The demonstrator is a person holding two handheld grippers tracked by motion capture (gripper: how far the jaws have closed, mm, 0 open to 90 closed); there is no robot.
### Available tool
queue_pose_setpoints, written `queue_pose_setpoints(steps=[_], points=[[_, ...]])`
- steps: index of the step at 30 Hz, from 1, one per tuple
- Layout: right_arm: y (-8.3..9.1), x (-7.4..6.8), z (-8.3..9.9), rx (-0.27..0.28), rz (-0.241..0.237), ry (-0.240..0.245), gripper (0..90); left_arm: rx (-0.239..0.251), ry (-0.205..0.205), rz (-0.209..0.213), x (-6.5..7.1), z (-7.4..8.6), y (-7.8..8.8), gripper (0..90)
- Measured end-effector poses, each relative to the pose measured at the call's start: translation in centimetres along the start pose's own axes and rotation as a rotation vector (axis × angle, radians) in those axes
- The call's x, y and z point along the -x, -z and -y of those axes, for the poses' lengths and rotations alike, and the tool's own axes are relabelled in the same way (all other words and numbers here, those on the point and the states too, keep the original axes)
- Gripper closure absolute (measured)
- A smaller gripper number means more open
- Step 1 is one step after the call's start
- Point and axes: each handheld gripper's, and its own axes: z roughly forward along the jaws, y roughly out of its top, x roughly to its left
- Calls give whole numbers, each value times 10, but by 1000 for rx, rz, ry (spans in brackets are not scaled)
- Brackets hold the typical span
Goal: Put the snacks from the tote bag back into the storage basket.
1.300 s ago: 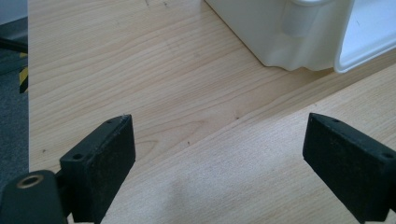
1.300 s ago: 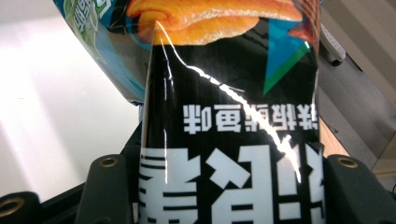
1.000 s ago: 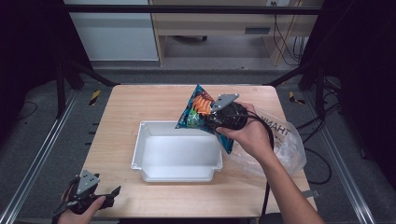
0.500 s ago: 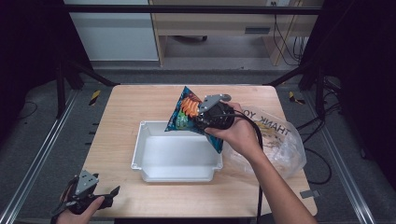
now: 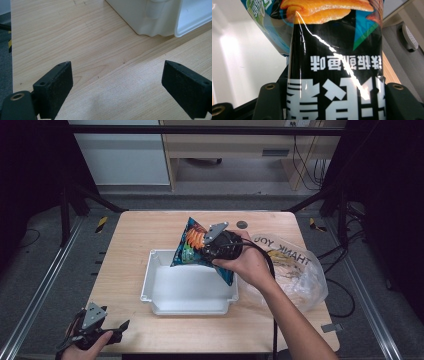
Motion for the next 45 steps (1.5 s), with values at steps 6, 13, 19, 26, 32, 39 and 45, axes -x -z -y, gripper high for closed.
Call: queue_pose_setpoints(steps=[6,13,19,26,32,39,45], points=[[-5,-4,-6,-7,-20,22,423,-2,1,1,0,0,0,95],[-9,-11,-12,-7,-38,49,423,-3,2,2,0,0,0,95],[-11,-15,-17,4,-47,58,423,-4,-2,6,0,0,0,95],[-11,-21,-19,7,-66,74,423,-4,-5,8,1,0,0,95],[-13,-26,-20,19,-78,81,423,-5,-10,8,2,0,0,95],[-15,-33,-23,24,-94,91,422,-2,-9,9,1,0,0,95],[-15,-38,-24,32,-106,105,422,-5,-13,10,1,0,0,95]])
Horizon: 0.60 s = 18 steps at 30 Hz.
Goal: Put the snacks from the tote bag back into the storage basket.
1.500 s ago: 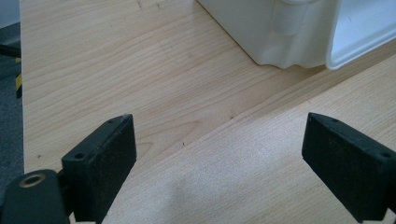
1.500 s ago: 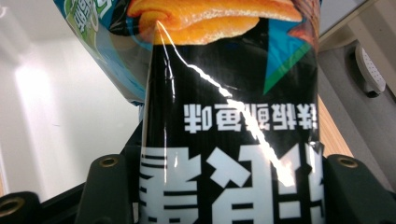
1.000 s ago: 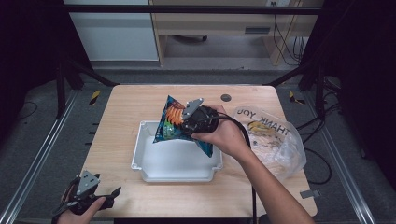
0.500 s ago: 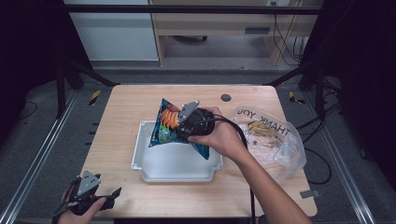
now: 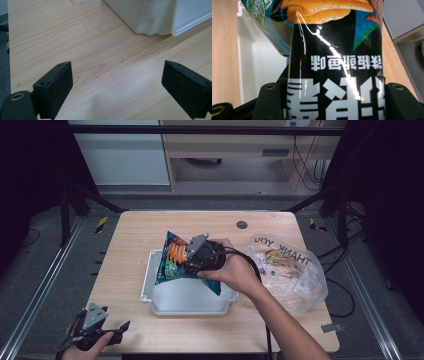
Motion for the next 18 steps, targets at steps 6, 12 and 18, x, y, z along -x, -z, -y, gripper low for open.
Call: queue_pose_setpoints(steps=[6,12,18], points=[[-2,-4,0,8,-15,5,422,-1,0,-1,0,0,0,95],[-5,-9,-1,9,-27,14,422,3,5,0,0,0,0,95],[-9,-14,-2,10,-39,25,422,5,12,1,-1,1,1,95]])
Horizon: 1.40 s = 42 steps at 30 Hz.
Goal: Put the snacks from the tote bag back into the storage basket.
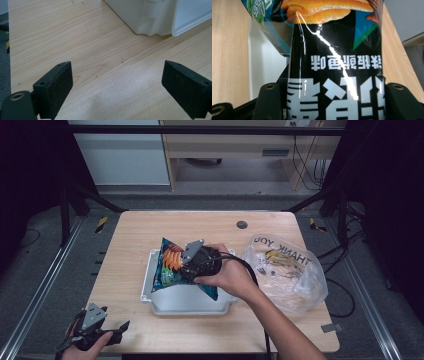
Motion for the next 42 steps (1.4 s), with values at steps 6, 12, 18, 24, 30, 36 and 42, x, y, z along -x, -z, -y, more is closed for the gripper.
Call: queue_pose_setpoints(steps=[6,12,18,24,30,36,42], points=[[-4,-7,2,-5,-16,11,422,-1,-1,0,0,0,0,95],[-9,-9,6,-4,-27,3,422,0,0,-3,0,0,0,95],[-13,-12,7,-7,-37,10,421,2,3,-6,-1,1,1,95],[-17,-12,9,-18,-44,12,421,1,1,-4,-1,1,1,95],[-24,-10,14,-40,-47,13,420,2,-1,-1,-1,0,1,95],[-38,-7,22,-79,-38,32,421,1,-2,-3,-2,1,1,95],[-46,-6,24,-98,-43,33,420,4,6,-4,-4,1,1,95]])
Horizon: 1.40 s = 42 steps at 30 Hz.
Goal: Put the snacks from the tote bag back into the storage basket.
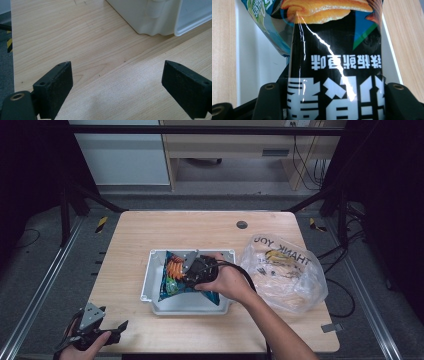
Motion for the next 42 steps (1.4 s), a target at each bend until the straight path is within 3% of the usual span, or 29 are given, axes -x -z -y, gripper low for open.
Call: queue_pose_setpoints(steps=[14,42], points=[[-12,1,4,-7,-32,-5,418,-3,-5,4,1,0,0,95],[-24,-3,5,-12,-42,-11,419,-5,-5,4,1,0,0,95]])
